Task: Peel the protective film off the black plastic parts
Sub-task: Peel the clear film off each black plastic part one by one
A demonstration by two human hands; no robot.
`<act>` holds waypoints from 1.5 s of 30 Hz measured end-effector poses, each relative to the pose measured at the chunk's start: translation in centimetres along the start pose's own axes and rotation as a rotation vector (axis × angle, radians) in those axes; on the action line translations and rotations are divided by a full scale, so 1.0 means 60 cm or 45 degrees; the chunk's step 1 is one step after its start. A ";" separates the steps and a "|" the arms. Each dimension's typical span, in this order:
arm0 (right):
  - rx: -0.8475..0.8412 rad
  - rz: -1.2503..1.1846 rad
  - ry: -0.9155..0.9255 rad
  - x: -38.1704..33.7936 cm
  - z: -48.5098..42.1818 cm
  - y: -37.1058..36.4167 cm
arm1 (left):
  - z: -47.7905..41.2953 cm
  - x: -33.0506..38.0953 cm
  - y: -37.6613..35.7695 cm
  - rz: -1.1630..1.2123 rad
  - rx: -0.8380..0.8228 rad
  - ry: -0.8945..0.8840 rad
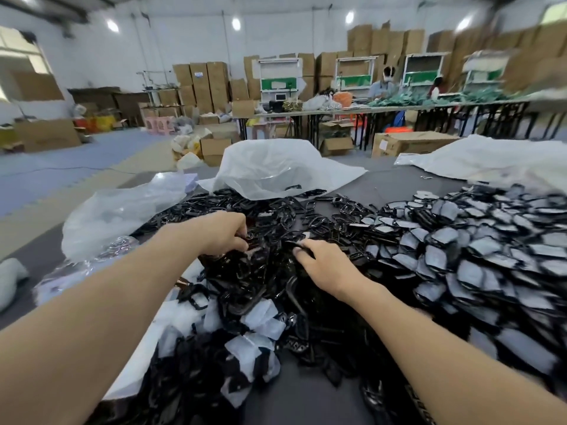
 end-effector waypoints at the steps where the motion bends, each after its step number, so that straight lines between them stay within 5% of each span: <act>1: 0.012 -0.023 0.003 -0.007 0.011 0.005 | 0.013 0.001 0.008 0.004 0.018 0.018; 6: 0.088 -0.144 -0.055 -0.017 0.062 0.027 | 0.094 -0.003 0.037 0.126 0.290 0.086; 12: -0.033 -0.179 -0.131 -0.004 0.131 0.019 | 0.202 0.050 0.011 0.679 0.745 -0.032; 16: 0.260 -0.416 0.005 -0.014 0.210 0.022 | 0.271 0.113 -0.061 0.711 1.016 -0.163; 19: 0.106 -1.174 -0.196 0.007 0.255 -0.046 | 0.284 0.159 -0.123 0.616 1.038 -0.206; 21: 0.107 -1.368 -0.237 0.015 0.266 -0.061 | 0.284 0.191 -0.142 0.505 1.033 -0.275; 24: 0.195 -1.516 -0.236 0.024 0.266 -0.048 | 0.289 0.218 -0.149 0.416 1.053 -0.399; 28: 0.362 -1.594 -0.258 0.049 0.268 -0.021 | 0.278 0.178 -0.153 0.753 1.036 -0.229; 34: 0.443 -1.663 -0.293 0.077 0.261 -0.013 | 0.236 0.195 -0.182 0.153 0.866 -0.057; 38: 0.487 -1.628 -0.268 0.082 0.259 -0.010 | 0.234 0.193 -0.178 0.122 0.939 0.003; 42: 0.522 -1.556 -0.252 0.082 0.261 -0.009 | 0.247 0.184 -0.164 0.341 1.001 -0.029; 45: 0.515 -1.524 -0.249 0.078 0.260 -0.013 | 0.247 0.164 -0.163 0.960 0.900 -0.002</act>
Point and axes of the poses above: each hand's wrist, its own z-axis away from the middle knuckle, its own y-axis out of the back of the hand, x = y × z, the point moved 9 cm from there along -z, towards the middle knuckle, and after that the axes turned 4 degrees about -x, right-handed, at the moved point
